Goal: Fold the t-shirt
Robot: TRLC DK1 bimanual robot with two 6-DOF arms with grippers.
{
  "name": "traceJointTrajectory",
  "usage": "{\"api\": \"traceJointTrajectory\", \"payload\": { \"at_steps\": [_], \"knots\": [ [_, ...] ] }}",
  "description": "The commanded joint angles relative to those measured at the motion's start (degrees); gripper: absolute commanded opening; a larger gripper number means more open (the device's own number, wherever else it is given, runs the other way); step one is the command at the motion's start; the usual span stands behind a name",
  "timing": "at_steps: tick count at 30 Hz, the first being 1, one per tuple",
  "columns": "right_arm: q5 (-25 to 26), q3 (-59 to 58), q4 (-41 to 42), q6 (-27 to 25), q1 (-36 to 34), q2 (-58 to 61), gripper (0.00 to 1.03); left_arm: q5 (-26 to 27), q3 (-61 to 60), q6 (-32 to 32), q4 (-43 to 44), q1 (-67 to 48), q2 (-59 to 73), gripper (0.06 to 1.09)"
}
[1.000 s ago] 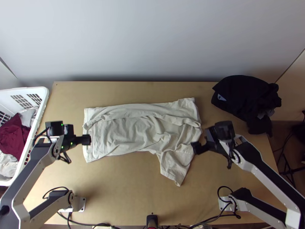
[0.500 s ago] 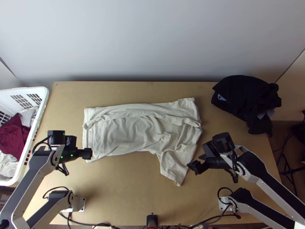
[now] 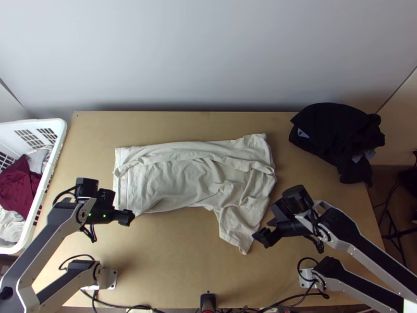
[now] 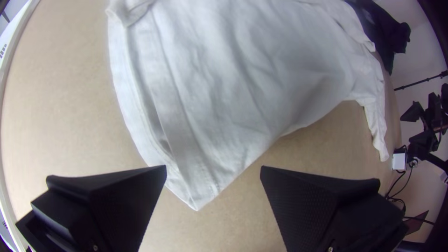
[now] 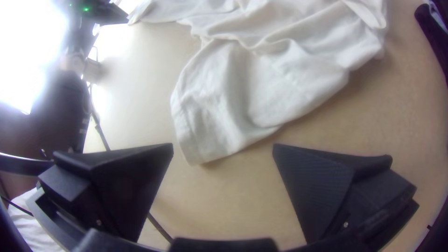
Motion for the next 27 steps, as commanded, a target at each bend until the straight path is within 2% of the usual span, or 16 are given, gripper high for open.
{"api": "traceJointTrajectory", "payload": {
  "at_steps": [1, 5, 11, 22, 23, 24, 25, 26, 27],
  "knots": [
    [-0.3, -0.2, 0.3, -0.2, 2.4, 3.4, 0.99, 0.5, -0.2, 1.6, -0.3, -1.7, 2.8, 1.03],
    [-0.3, -0.6, 1.1, -0.1, 4.2, 6.2, 0.99, 0.5, 0.2, 2.4, 0.2, -1.2, 5.6, 1.03],
    [-0.4, -0.7, 1.3, 0.3, 11.9, 11.8, 0.99, 0.5, 0.8, 2.7, 2.8, -0.7, 9.0, 1.03],
    [0.3, -2.8, 9.5, 0.3, 12.6, 19.4, 0.94, 0.5, 1.1, 1.5, 6.0, -0.1, 12.0, 1.03],
    [0.8, -2.9, 10.3, 0.2, 12.6, 19.5, 0.85, 0.5, 1.1, 1.5, 6.0, -0.1, 12.0, 1.03],
    [2.3, -2.8, 11.4, 0.2, 12.6, 19.5, 0.71, 0.5, 1.1, 1.5, 6.0, -0.1, 12.1, 1.01],
    [2.9, -2.6, 11.9, -0.1, 12.6, 19.0, 0.48, 0.5, 1.1, 1.4, 6.0, -0.1, 12.1, 0.95],
    [2.9, -2.5, 13.0, -0.2, 12.6, 18.2, 0.18, 0.6, 1.1, 1.2, 5.9, -0.3, 12.1, 0.88],
    [2.9, -2.2, 13.8, 0.3, 12.5, 17.4, 0.02, 0.6, 1.2, 1.1, 5.8, -0.4, 12.1, 0.80]
  ]
}}
